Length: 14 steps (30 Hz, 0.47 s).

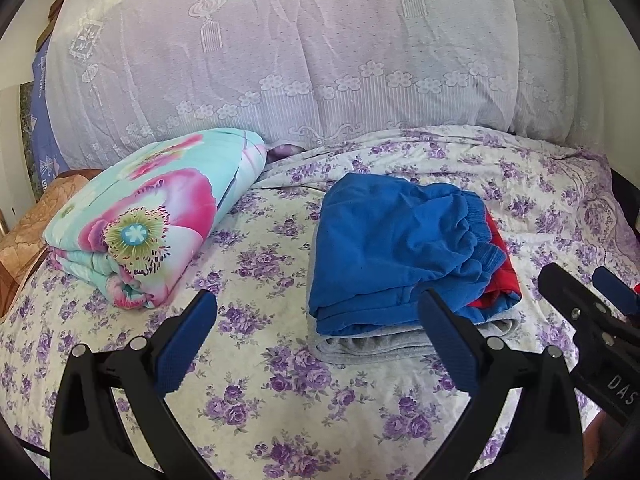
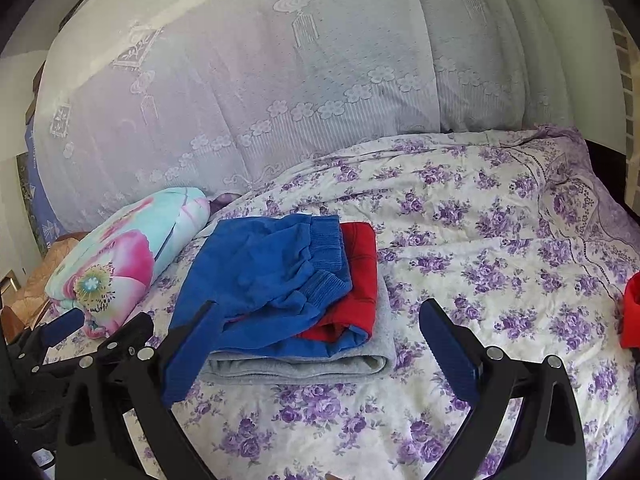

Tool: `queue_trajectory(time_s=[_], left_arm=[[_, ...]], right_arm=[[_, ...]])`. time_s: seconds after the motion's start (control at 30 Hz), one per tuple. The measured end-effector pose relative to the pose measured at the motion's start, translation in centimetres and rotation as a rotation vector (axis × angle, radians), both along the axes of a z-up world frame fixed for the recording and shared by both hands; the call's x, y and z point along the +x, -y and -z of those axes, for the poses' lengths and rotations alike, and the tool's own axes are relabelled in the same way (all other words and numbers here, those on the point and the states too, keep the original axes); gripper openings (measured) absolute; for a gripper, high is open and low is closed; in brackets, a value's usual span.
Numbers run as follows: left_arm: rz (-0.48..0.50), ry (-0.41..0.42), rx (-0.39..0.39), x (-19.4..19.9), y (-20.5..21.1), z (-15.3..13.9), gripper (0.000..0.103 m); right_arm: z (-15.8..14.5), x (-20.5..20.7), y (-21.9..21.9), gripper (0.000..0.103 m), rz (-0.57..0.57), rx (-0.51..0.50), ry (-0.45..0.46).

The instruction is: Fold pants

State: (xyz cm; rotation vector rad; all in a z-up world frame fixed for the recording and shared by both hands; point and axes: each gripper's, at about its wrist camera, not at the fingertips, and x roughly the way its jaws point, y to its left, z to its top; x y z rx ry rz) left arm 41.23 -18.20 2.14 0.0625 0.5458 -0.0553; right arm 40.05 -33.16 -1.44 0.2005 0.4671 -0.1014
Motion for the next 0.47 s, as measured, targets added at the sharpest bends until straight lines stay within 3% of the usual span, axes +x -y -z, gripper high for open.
queue_trajectory(time_s=[0.2, 0.47], left_arm=[[-0.007, 0.017, 0.017, -0.28, 0.21, -0.09, 0.098], [-0.002, -0.026, 0.009, 0.28, 0.2, 0.18, 0.098]], right_arm=[[0.0, 0.0, 0.0, 0.099, -0.002, -0.001, 0.0], [0.01, -0.02, -0.01, 0.099, -0.001, 0.002, 0.0]])
